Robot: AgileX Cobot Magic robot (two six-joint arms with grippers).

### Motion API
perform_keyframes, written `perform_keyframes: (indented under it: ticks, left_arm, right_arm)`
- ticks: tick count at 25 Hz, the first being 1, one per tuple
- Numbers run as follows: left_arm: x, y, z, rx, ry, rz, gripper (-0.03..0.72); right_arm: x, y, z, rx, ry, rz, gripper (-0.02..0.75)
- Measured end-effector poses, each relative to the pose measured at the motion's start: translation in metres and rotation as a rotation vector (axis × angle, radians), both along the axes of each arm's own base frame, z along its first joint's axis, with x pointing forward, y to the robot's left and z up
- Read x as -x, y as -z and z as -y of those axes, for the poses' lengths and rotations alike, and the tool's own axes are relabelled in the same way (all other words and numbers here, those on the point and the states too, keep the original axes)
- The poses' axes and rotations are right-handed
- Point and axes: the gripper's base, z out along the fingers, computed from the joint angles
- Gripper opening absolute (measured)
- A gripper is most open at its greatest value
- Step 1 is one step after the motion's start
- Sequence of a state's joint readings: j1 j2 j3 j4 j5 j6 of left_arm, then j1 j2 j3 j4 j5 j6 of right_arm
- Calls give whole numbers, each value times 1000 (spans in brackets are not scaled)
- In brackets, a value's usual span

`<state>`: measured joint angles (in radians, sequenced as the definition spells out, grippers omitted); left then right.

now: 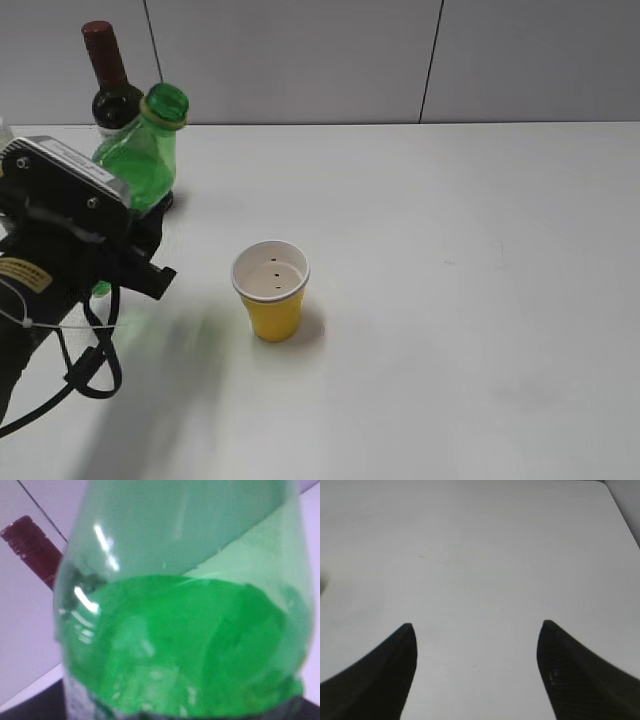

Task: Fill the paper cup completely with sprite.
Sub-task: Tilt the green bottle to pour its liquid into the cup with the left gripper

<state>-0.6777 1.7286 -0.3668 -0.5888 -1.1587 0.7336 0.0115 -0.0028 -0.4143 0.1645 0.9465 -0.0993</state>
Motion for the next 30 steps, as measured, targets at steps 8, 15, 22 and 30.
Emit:
perform_keyframes:
  ticks: [8, 15, 22, 30]
  left_arm:
    - [2, 2, -2, -190, 21, 14, 460]
    - [2, 2, -3, -322, 34, 28, 460]
    - [1, 2, -5, -434, 34, 35, 459]
    - [1, 3, -7, -531, 32, 37, 459]
  right_arm:
    - [0, 0, 0, 0, 0, 1, 575]
    - [0, 0, 0, 0, 0, 1, 575]
    - [0, 0, 0, 0, 0, 1, 575]
    - [0, 0, 0, 0, 0, 1, 575]
